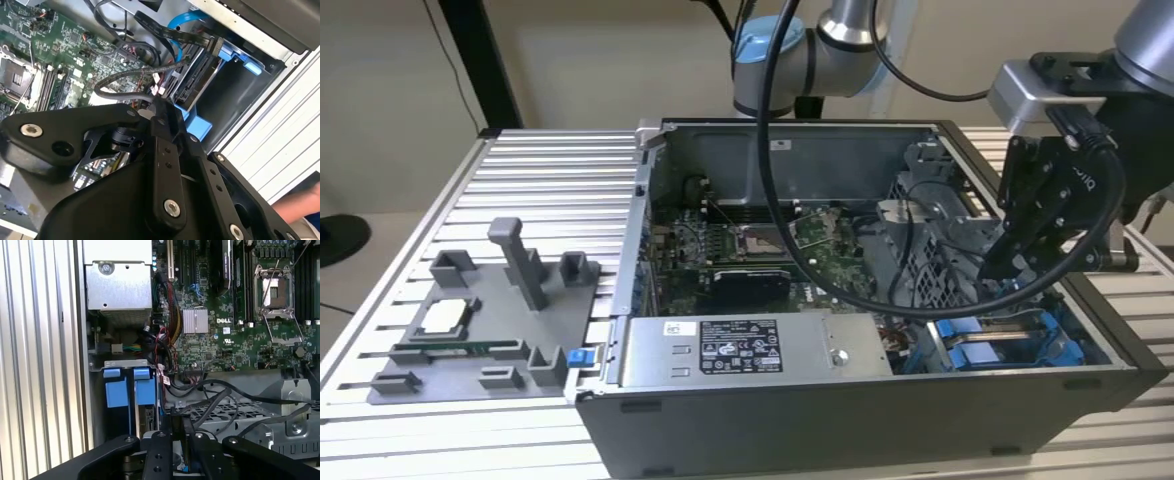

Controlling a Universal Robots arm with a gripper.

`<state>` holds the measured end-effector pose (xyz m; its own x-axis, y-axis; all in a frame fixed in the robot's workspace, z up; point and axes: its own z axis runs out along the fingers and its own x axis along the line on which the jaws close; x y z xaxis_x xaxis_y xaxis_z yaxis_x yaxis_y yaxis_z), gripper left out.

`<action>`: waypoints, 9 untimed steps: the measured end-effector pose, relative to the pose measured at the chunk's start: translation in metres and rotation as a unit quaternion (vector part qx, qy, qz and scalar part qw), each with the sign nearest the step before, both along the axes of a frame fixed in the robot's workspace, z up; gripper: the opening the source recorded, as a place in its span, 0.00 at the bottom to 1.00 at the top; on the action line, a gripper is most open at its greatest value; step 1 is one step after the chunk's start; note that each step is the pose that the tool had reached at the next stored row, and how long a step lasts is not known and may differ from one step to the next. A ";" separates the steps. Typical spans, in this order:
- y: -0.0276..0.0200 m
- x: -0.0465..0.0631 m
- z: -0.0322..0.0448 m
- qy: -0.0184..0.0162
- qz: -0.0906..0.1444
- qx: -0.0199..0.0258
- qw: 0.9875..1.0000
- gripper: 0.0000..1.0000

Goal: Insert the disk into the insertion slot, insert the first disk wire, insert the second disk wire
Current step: 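Insert the first disk wire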

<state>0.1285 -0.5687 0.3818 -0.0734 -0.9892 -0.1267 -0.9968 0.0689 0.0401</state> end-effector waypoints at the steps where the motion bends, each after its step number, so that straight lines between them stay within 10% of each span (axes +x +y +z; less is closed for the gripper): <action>1: 0.0000 0.000 0.0000 0.000 0.000 0.000 1.000 0.00; 9: 0.0000 0.000 0.0000 0.000 0.000 0.001 1.000 0.00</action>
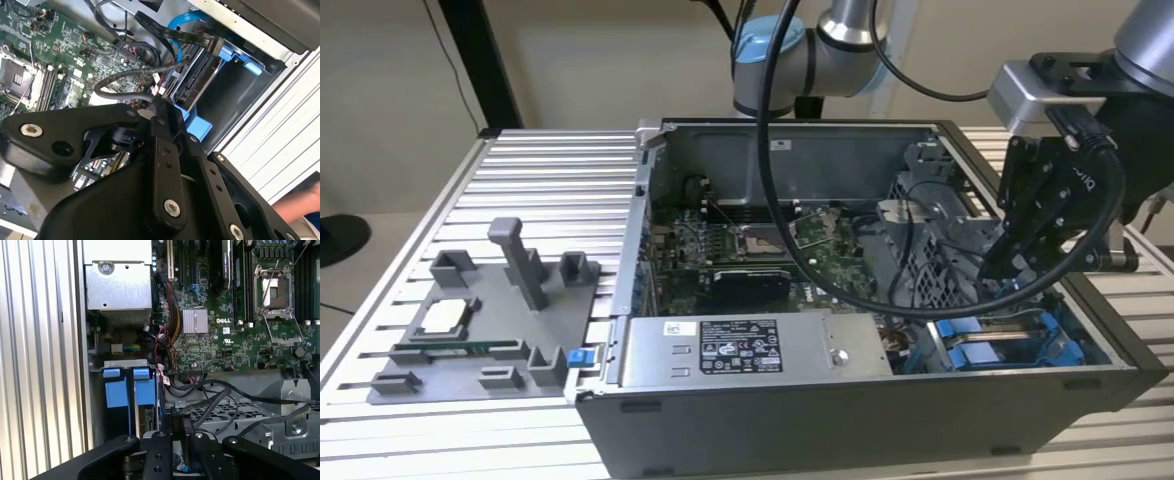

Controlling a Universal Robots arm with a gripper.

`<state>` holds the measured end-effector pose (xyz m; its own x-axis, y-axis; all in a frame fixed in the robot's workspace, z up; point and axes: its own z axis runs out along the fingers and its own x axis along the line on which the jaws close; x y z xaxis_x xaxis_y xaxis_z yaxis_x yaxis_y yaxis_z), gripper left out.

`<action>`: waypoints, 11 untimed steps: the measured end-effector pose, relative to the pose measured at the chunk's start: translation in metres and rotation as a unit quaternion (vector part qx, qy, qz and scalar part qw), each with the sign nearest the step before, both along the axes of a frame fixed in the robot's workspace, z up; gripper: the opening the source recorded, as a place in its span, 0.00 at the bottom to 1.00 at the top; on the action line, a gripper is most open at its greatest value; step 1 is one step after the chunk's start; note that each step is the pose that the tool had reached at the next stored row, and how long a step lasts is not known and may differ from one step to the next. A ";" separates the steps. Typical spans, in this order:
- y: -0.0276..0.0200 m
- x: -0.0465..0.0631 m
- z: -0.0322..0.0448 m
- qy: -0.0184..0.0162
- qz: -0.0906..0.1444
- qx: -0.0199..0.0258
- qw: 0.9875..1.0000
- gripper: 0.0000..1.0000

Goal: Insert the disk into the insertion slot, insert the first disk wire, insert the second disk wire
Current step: 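Insert the first disk wire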

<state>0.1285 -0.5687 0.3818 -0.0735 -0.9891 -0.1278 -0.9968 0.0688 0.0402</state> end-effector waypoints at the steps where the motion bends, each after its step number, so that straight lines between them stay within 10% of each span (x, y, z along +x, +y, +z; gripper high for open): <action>1: 0.0000 0.000 0.0000 0.000 0.000 0.000 1.000 0.00; 6: -0.0002 0.000 -0.0015 0.000 0.000 -0.007 1.000 0.00; 11: -0.0005 0.000 -0.0034 0.000 0.000 -0.024 1.000 0.00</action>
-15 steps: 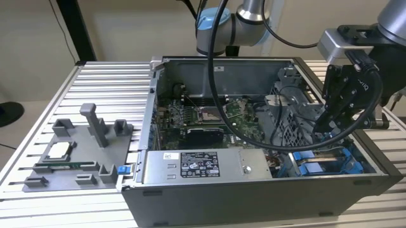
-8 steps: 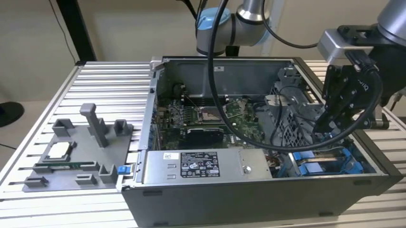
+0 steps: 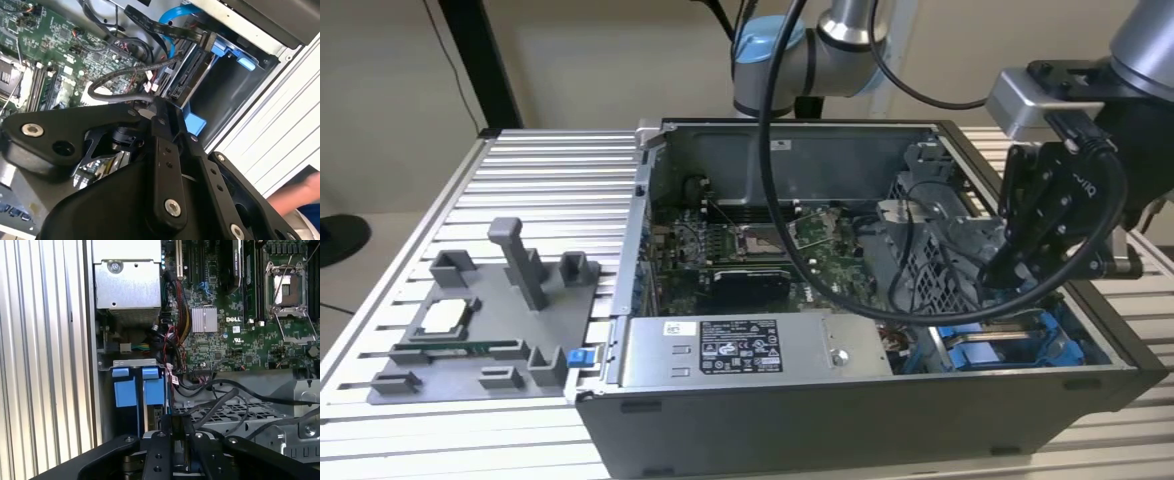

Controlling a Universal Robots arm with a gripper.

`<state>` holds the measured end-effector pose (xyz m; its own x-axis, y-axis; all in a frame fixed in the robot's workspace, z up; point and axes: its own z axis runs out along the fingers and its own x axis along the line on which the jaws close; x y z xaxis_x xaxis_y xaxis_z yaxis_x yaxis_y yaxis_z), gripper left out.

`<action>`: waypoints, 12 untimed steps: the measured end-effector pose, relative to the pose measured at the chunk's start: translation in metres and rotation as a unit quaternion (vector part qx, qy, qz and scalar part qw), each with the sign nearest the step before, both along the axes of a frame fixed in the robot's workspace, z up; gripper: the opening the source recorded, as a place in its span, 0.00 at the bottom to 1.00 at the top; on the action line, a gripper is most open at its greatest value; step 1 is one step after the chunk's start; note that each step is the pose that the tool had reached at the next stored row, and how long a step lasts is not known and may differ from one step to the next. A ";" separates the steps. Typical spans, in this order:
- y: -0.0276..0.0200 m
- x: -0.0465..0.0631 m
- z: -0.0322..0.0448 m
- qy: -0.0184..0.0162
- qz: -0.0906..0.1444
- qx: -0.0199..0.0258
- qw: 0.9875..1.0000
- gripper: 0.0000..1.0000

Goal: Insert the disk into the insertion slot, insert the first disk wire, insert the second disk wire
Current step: 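Insert the first disk wire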

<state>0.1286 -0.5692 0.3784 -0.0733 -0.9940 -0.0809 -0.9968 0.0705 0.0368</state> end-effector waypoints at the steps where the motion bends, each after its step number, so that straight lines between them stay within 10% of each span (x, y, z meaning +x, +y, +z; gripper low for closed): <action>1: -0.0001 0.000 -0.0004 0.000 0.000 -0.004 1.000 0.00; 7: -0.0006 0.000 -0.0029 -0.005 0.000 -0.022 1.000 0.00; 12: -0.0006 0.000 -0.0055 -0.022 -0.001 -0.028 0.999 0.00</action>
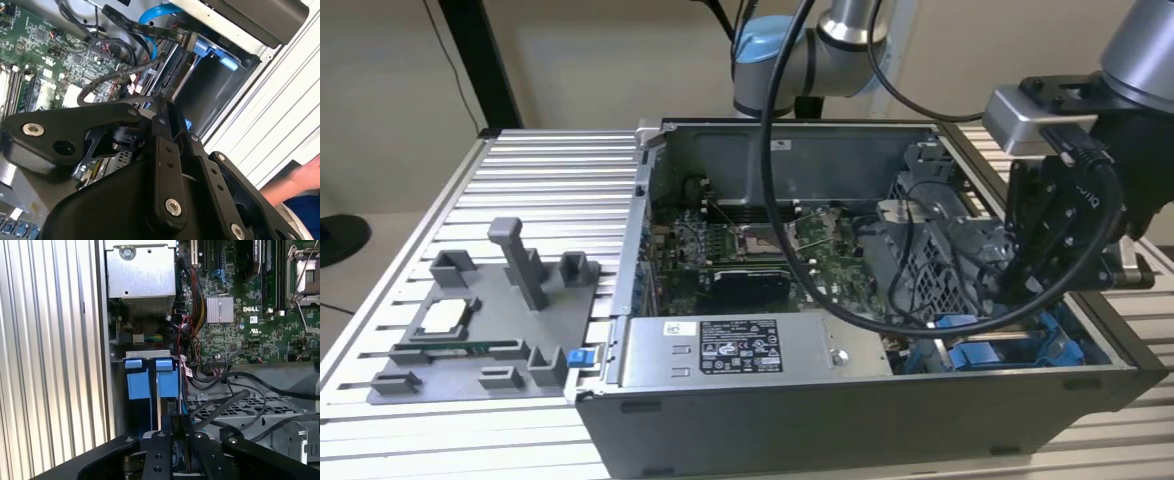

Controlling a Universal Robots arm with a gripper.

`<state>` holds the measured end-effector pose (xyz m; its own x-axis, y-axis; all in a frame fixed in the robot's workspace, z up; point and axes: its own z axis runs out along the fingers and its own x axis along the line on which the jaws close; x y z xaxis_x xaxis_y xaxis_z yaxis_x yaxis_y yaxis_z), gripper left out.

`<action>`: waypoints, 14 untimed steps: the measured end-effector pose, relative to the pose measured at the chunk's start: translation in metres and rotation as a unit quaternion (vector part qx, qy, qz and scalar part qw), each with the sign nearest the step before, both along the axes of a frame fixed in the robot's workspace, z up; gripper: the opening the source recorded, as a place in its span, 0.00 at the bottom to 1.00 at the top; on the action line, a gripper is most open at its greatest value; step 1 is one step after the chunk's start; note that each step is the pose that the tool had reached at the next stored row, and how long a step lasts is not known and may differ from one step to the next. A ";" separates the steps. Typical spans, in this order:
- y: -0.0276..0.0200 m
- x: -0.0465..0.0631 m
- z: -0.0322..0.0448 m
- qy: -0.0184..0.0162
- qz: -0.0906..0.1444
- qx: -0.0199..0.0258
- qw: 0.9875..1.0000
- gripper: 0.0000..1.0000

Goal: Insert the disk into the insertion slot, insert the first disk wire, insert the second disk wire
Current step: 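Insert the first disk wire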

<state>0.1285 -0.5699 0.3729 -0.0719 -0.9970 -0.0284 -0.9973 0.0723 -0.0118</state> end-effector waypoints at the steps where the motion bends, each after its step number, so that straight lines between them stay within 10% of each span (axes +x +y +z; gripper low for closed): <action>1: 0.0000 0.000 -0.0006 -0.004 0.000 -0.001 1.000 0.00; 9: 0.0000 0.000 -0.0051 -0.032 0.000 -0.008 0.999 0.00; 14: 0.0000 0.000 -0.0066 -0.036 0.000 -0.009 0.999 0.00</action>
<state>0.1286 -0.5699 0.3663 -0.0699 -0.9974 -0.0155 -0.9938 0.0710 -0.0852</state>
